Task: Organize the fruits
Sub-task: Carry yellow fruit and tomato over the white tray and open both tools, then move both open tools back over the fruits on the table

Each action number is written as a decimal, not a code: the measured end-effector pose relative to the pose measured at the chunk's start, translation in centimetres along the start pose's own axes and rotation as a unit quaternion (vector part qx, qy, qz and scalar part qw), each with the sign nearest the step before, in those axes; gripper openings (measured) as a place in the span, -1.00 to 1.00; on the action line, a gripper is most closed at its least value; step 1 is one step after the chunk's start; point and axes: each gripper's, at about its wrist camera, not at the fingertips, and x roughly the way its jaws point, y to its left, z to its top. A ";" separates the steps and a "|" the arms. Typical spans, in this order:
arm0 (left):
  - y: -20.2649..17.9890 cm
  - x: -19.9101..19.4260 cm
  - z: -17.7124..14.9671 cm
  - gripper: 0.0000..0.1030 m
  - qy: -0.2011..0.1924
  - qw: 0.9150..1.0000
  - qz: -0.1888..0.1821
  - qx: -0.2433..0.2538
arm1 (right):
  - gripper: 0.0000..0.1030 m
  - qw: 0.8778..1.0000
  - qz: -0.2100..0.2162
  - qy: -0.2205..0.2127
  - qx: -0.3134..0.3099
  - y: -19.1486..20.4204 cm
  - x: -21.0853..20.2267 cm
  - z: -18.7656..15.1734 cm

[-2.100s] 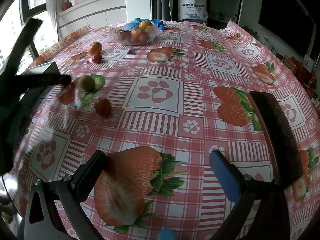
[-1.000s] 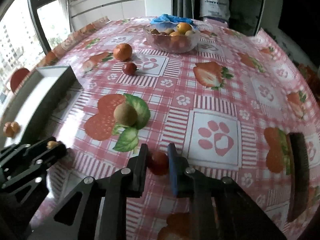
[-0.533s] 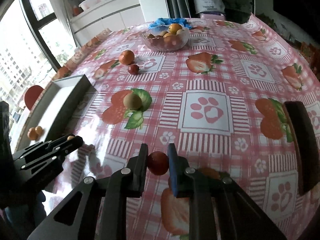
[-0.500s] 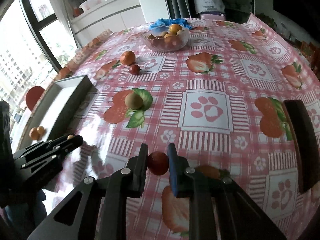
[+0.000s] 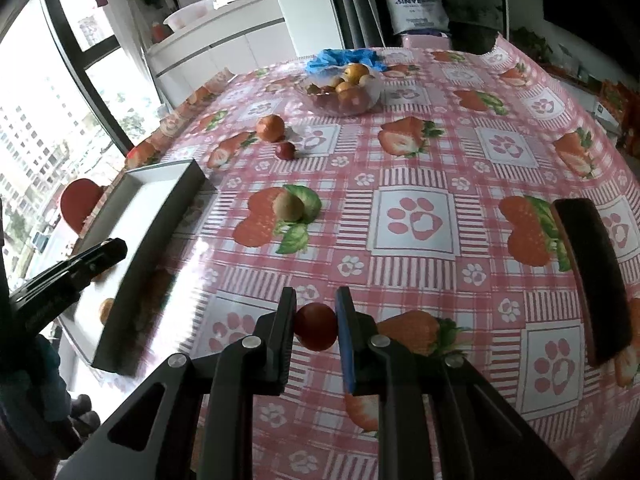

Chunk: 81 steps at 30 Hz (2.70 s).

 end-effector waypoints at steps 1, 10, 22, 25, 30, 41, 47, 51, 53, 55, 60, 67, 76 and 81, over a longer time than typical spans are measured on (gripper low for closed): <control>0.4 -0.2 0.1 -0.60 -0.002 1.000 0.002 -0.003 | -0.58 1.000 0.003 0.000 0.000 0.3 -0.1 0.2; 3.9 -2.1 1.4 -0.60 -0.037 0.999 0.027 -0.014 | -0.58 0.999 0.037 0.009 -0.022 4.9 0.6 2.5; 10.5 -1.3 1.8 -0.60 -0.045 0.995 0.066 -0.055 | -0.58 0.991 0.086 0.042 -0.088 14.7 5.1 6.0; 11.6 -0.5 1.3 -0.60 -0.036 0.995 0.070 -0.066 | -0.58 0.989 0.102 0.057 -0.096 16.7 6.8 6.3; 12.4 0.5 0.9 -0.60 -0.032 0.995 0.075 -0.064 | -0.58 0.984 0.140 0.084 -0.077 18.3 9.3 6.8; 13.6 1.9 0.4 -0.60 -0.019 0.994 0.075 -0.077 | -0.52 0.977 0.168 0.118 -0.056 19.5 11.9 7.7; 13.6 2.4 0.2 -0.59 -0.005 0.994 0.082 -0.073 | 0.31 0.980 0.162 0.106 -0.051 19.1 11.4 8.2; 13.3 2.3 0.1 0.67 -0.001 0.993 0.086 -0.075 | 0.58 0.984 0.152 0.083 -0.050 18.3 10.0 8.5; 13.2 0.8 0.0 0.98 -0.048 0.991 0.091 -0.086 | 0.61 0.985 0.147 0.072 -0.046 17.4 9.2 8.8; 12.9 0.1 0.3 0.98 -0.056 0.992 0.072 -0.083 | 0.69 0.988 0.136 0.062 -0.040 16.4 8.5 9.2; 11.2 -0.7 1.2 0.98 -0.053 0.995 0.066 -0.061 | 1.00 0.993 0.113 0.032 -0.006 12.3 6.8 9.4; 7.9 -1.2 2.2 0.98 -0.045 0.997 0.045 -0.034 | 1.00 0.997 0.058 0.029 0.034 6.0 6.0 8.1; 3.3 -1.0 4.7 0.98 -0.017 1.000 0.006 -0.006 | 1.00 0.997 -0.023 0.041 0.065 -2.3 5.8 4.8; 0.4 -2.2 8.6 0.98 -0.018 0.997 -0.065 -0.023 | 1.00 0.996 -0.081 0.033 0.033 -5.0 4.9 3.0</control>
